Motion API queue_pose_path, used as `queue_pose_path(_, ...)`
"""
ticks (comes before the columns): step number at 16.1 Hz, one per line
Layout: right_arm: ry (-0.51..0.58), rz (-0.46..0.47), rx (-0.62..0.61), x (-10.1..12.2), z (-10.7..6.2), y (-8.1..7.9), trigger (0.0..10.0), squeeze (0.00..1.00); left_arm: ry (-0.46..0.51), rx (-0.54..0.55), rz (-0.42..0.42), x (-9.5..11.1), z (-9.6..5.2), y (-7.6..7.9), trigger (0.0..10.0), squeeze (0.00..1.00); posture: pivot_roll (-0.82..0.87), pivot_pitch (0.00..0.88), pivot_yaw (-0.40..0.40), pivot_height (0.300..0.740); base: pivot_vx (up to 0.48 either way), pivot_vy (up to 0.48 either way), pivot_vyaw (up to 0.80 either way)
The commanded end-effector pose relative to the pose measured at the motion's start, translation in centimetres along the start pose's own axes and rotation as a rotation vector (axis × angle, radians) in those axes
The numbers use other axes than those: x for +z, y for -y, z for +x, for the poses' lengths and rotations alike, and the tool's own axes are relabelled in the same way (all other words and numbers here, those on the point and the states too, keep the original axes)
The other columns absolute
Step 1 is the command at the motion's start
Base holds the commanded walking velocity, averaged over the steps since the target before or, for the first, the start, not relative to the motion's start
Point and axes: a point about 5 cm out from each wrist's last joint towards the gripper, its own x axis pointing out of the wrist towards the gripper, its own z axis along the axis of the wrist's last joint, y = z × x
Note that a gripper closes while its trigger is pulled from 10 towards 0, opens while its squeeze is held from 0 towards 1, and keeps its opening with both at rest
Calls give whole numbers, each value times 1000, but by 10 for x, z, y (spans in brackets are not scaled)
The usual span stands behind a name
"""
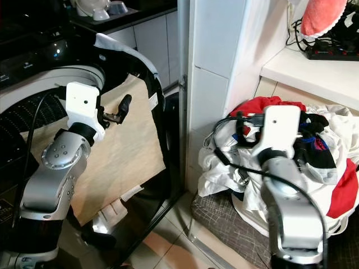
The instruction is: Clothes washing
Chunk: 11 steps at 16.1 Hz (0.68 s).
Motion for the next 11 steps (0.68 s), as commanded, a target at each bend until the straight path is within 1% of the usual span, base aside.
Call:
queue_pose_path(1,27,-26,-7,4,-1,0,10000,0,-21,-21,-18,-6,-3,1,10000,0,-65,0,38,740,0,0,0)
queue_pose_path(3,16,-59,-62,4,3,11,10000,0,-8,-18,10,-6,-4,4,10000,0,-68,0,38,740,0,0,0)
queue_pose_path(4,5,-83,-77,4,5,16,10000,0,2,-19,-4,-4,-3,6,10000,0,-68,0,38,740,0,0,0)
queue_pose_path(5,-1,-97,-104,3,6,22,10000,0,7,-20,8,-2,-1,6,10000,0,-67,0,38,740,0,0,0)
queue_pose_path(6,-1,-115,-95,4,7,23,10000,0,-10,44,74,-7,1,-1,10000,0,-69,0,38,740,0,0,0)
queue_pose_path(7,-9,-126,-82,3,7,22,10000,0,-20,89,71,-9,1,-6,10000,0,-70,0,38,740,0,0,0)
queue_pose_path(8,-21,-96,-63,0,7,19,10000,0,-30,94,33,-11,1,-8,10000,0,-70,0,37,740,0,0,0)
queue_pose_path(9,-28,-94,-63,-2,6,17,10000,0,-37,82,9,-11,0,-7,10000,0,-64,0,31,740,0,0,0)
queue_pose_path(10,-7,-122,-62,-1,6,14,10000,0,-69,81,32,-14,-2,-7,10000,0,-63,0,31,740,0,0,0)
queue_pose_path(11,-4,-143,-53,0,7,13,10000,0,-60,51,41,-13,-6,-5,10000,0,-65,0,32,740,0,0,0)
